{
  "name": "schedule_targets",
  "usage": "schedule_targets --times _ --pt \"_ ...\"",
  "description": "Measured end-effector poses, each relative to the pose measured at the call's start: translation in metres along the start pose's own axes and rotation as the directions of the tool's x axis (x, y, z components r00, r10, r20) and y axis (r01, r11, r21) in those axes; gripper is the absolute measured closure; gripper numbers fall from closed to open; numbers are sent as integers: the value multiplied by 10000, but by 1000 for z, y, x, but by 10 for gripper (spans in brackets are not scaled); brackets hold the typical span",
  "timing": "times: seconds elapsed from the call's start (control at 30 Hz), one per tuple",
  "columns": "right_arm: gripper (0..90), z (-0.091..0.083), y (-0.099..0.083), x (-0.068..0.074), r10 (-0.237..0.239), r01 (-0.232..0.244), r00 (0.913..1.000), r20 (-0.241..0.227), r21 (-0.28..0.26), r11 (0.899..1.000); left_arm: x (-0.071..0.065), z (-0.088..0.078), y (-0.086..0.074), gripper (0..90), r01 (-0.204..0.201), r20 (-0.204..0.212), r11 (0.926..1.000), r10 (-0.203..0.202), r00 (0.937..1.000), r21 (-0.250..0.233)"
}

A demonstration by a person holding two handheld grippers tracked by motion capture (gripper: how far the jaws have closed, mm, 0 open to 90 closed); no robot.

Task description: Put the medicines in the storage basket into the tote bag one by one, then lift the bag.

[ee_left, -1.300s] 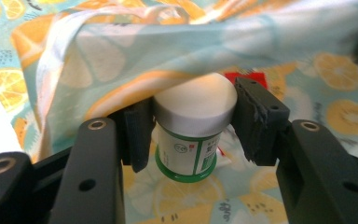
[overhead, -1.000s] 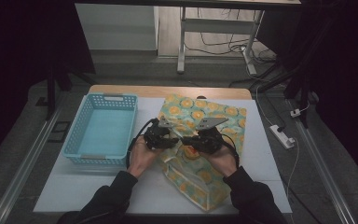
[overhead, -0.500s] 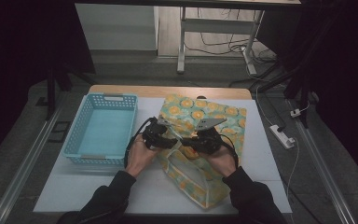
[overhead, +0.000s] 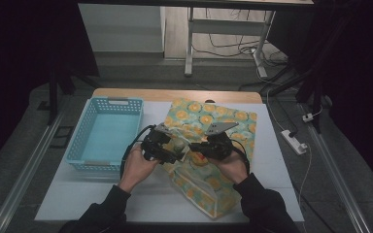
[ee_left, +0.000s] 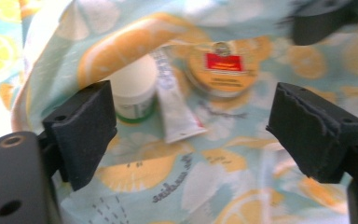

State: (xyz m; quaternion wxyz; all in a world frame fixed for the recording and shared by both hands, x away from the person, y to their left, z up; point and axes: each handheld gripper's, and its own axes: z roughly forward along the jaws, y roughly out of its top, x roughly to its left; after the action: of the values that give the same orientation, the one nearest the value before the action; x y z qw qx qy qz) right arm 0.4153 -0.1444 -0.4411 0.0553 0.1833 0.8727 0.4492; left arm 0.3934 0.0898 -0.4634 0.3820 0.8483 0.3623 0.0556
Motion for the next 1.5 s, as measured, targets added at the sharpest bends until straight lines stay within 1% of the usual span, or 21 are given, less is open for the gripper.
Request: schedule_targets --times 0.13,0.23,0.3,0.37,0.4,0.43,0.53,0.63,0.7,0.73,0.77,0.83,0.97,1.07,1.2,1.27,1.3,1.33,1.43,1.47,1.5 --pt "900 0 1 1 -48 48 10000 -54 3 10000 -3 -7 -4 61 -18 553 9997 30 9985 -228" --pt "900 -1 1 2 -63 63 9999 -114 26 10000 -6 -10 -9 16 -238 907 9992 265 9955 -309" --pt "900 -1 0 2 -65 65 9999 -142 28 10000 -7 -12 -12 4 -294 1180 9986 344 9924 -437" --pt "900 -1 0 2 -76 76 9998 -158 33 10000 -8 -13 -15 0 -274 1501 9981 354 9880 -550" --pt "900 -1 0 2 -76 76 9998 -159 39 10000 -9 -14 -16 0 -285 1803 9977 392 9828 -612" --pt "900 -2 1 2 -78 79 9998 -169 41 10000 -10 -14 -17 1 -302 1956 9977 416 9798 -610" --pt "900 -2 1 3 -93 94 9998 -184 47 9999 -16 -15 -18 1 -598 1889 9961 710 9794 -644" --pt "900 -2 1 3 -94 95 9997 -213 50 9999 -24 -13 -18 0 -1039 1896 9922 1153 9751 -693" --pt "900 -3 1 3 -106 108 9997 -219 56 9999 -30 -10 -18 0 -1357 1726 9887 1449 9743 -638" --pt "900 -3 1 3 -102 103 9997 -218 56 9999 -33 -8 -18 0 -1435 1683 9879 1514 9740 -584" --pt "900 -3 1 3 -123 124 9997 -216 56 9999 -34 -6 -18 0 -1493 1705 9874 1562 9729 -526" --pt "900 -3 1 4 -117 118 9996 -240 36 9999 -37 -2 -19 0 -1465 1925 9888 1494 9699 -293" --pt "900 -3 1 5 -155 158 9995 -287 76 9998 -39 8 -20 0 -1518 1820 9883 1469 9723 135" --pt "900 -2 1 6 -188 192 9993 -333 135 9997 -40 15 -23 5 -1638 1748 9860 1558 9722 320" --pt "900 -1 2 6 -200 205 9992 -338 140 9997 -39 25 -27 8 -1859 1598 9806 1741 9717 620" --pt "900 0 1 6 -204 209 9992 -333 157 9997 -37 30 -30 8 -1983 1592 9767 1836 9700 820" --pt "900 0 1 6 -193 199 9992 -339 168 9997 -37 32 -31 6 -2090 1594 9734 1926 9683 934" --pt "900 0 1 6 -199 205 9992 -350 174 9996 -36 35 -32 4 -2148 1547 9712 1977 9680 1031" --pt "900 0 1 6 -192 199 9991 -374 183 9996 -33 41 -36 4 -2238 1499 9670 2049 9672 1219" --pt "900 1 1 6 -188 196 9991 -380 190 9996 -33 44 -37 6 -2234 1399 9658 2050 9687 1318" --pt "900 1 1 6 -181 189 9991 -384 200 9996 -32 46 -38 13 -2259 1374 9647 2075 9685 1355"
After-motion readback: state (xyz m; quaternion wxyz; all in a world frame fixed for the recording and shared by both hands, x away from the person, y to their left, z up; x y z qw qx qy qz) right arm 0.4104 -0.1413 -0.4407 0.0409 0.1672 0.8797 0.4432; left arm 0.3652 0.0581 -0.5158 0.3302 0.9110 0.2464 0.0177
